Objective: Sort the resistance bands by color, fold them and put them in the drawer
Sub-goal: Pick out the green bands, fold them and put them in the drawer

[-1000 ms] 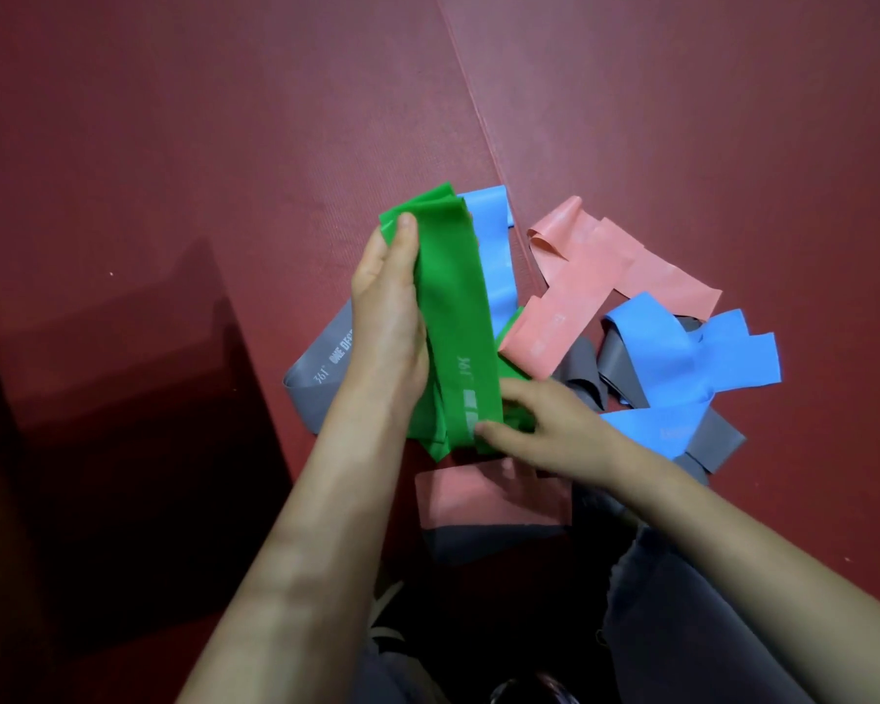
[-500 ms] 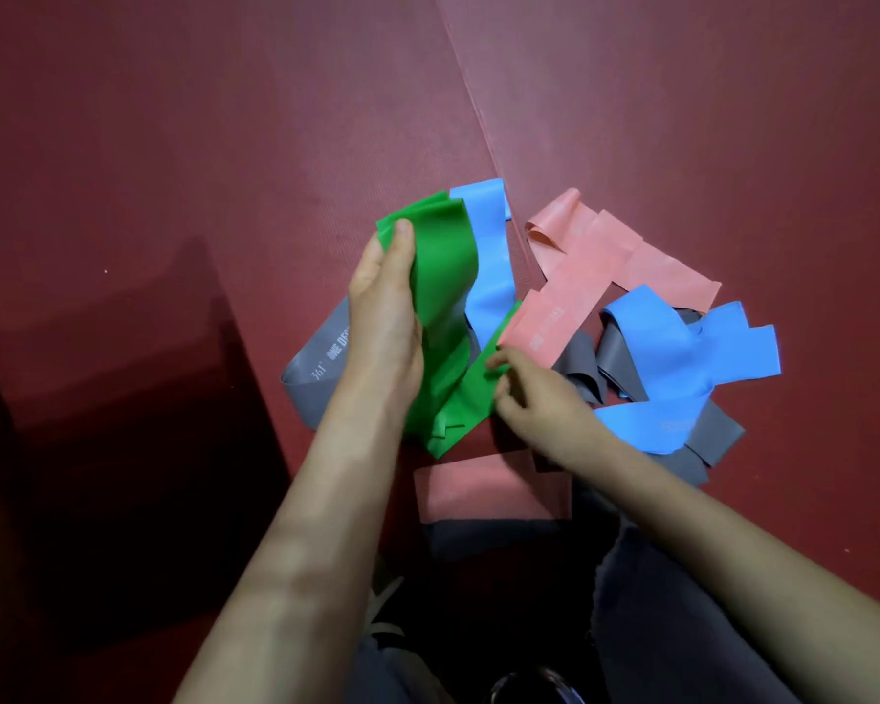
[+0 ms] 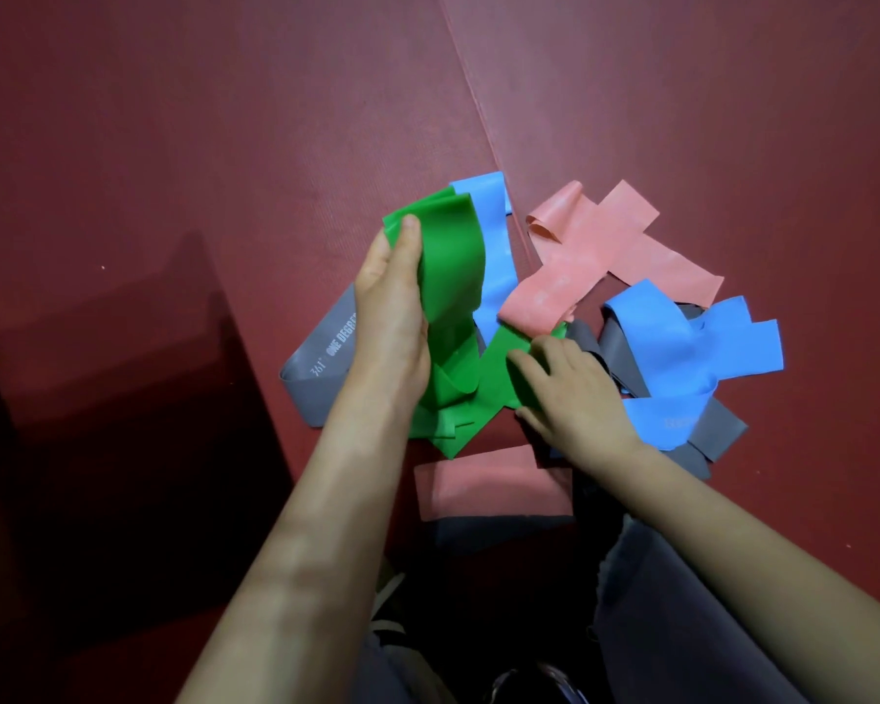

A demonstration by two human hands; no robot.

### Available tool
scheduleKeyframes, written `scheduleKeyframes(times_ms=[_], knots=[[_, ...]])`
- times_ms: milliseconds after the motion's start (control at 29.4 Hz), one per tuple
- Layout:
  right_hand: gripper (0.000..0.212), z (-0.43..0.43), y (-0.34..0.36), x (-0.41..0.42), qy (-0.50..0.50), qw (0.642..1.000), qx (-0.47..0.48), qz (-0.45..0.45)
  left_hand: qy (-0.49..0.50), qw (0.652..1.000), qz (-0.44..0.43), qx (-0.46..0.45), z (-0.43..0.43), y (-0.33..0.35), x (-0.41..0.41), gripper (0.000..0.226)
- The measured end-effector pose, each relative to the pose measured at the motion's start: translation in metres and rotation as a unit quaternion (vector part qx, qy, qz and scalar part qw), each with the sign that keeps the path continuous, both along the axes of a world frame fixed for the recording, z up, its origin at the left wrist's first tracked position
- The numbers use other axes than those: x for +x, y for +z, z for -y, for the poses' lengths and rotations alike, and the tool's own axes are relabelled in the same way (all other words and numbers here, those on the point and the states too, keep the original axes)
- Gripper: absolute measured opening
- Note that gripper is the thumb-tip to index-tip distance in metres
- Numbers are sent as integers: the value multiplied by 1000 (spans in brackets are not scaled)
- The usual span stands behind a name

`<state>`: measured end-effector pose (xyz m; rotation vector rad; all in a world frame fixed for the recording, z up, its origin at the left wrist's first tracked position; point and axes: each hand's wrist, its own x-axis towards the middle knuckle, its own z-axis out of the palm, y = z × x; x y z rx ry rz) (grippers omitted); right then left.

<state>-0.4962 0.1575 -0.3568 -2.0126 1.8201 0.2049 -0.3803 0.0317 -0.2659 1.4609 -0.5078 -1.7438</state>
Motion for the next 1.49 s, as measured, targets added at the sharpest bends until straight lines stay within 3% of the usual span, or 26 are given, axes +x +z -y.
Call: scheduleKeyframes(times_ms=[170, 272, 340, 476, 612, 679, 781, 917, 1019, 1121, 1223, 1291, 1495], knots=[[35, -6, -7, -19, 84, 994, -69, 14, 7, 1000, -1, 0, 1, 0, 1, 21], [26, -13, -5, -24, 55, 996, -44, 48, 6, 1000, 1, -1, 2, -2, 2, 21], [8, -16, -5, -27, 47, 995, -37, 78, 7, 1000, 2, 1, 1, -3, 2, 21], [34, -6, 8, -31, 53, 986, -48, 148, -3, 1000, 16, 5, -1, -5, 2, 21], [28, 14, 43, -24, 11, 971, -99, 216, -6, 999, 30, 8, -2, -5, 1, 22], [24, 24, 66, -18, -64, 945, -75, 313, -4, 1000, 25, 6, -3, -5, 1, 22], [11, 40, 97, -13, -165, 849, 115, 488, 0, 1000, 25, -4, -4, -6, 1, 22], [10, 48, 122, -10, -124, 748, 319, 568, -2, 999, 31, -7, -4, -10, 1, 23], [10, 47, 136, -4, -70, 716, 368, 590, -10, 999, 31, 0, -6, -13, -1, 23], [11, 51, 142, 5, -121, 712, 294, 627, -26, 999, 23, 6, -10, -15, -2, 25], [15, 61, 125, 10, -270, 735, 108, 612, -51, 998, -16, 19, -12, -18, -3, 24], [15, 70, 114, 8, -348, 732, 17, 586, -60, 997, -28, 26, -13, -19, -5, 23], [14, 86, 102, 5, -377, 780, -35, 499, -81, 996, 5, 23, -19, -16, -14, 24]])
